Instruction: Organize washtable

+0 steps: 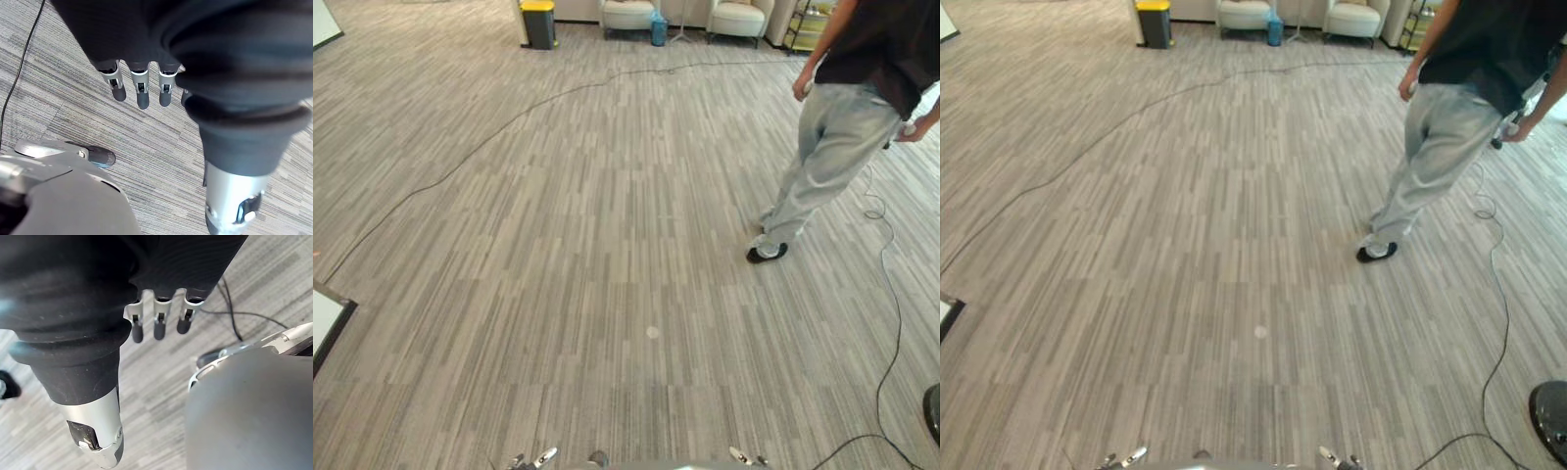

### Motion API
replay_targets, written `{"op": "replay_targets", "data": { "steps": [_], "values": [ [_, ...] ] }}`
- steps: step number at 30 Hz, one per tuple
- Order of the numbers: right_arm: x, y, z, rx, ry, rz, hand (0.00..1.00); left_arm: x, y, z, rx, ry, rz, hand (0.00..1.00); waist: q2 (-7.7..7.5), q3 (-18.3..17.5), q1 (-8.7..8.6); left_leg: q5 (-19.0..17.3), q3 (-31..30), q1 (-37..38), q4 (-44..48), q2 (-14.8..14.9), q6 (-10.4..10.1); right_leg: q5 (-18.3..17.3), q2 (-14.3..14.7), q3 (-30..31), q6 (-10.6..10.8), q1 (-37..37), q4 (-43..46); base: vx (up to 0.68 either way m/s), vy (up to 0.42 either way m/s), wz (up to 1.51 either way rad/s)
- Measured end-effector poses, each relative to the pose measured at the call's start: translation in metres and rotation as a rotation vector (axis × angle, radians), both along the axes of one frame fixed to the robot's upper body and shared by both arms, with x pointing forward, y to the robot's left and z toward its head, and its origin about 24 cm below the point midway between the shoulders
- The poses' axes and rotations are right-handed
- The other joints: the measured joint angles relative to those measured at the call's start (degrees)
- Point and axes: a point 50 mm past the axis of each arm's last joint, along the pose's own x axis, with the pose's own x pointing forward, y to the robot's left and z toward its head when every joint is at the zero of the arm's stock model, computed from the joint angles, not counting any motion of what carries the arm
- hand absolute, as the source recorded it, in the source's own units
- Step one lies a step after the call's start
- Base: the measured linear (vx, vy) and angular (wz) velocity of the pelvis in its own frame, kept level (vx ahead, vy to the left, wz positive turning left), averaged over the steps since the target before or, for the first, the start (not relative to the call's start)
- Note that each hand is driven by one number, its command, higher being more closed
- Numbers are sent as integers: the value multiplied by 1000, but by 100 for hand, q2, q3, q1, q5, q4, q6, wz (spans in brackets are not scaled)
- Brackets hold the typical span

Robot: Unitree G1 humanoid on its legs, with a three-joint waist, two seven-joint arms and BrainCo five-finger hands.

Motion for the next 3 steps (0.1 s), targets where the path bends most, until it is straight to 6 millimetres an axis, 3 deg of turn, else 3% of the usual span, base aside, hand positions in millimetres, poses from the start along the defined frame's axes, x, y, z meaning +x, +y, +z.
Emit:
{"op": "replay_targets", "data": {
  "steps": [3],
  "values": [
    [0,-3,0,-9,6,30,0,1,-2,-1,-5,6,-16,0,62,10,-8,43,-49,-8,-41,10,-1,-2,11,-12,1,-15,10,-94,-33,4]
  ]
}}
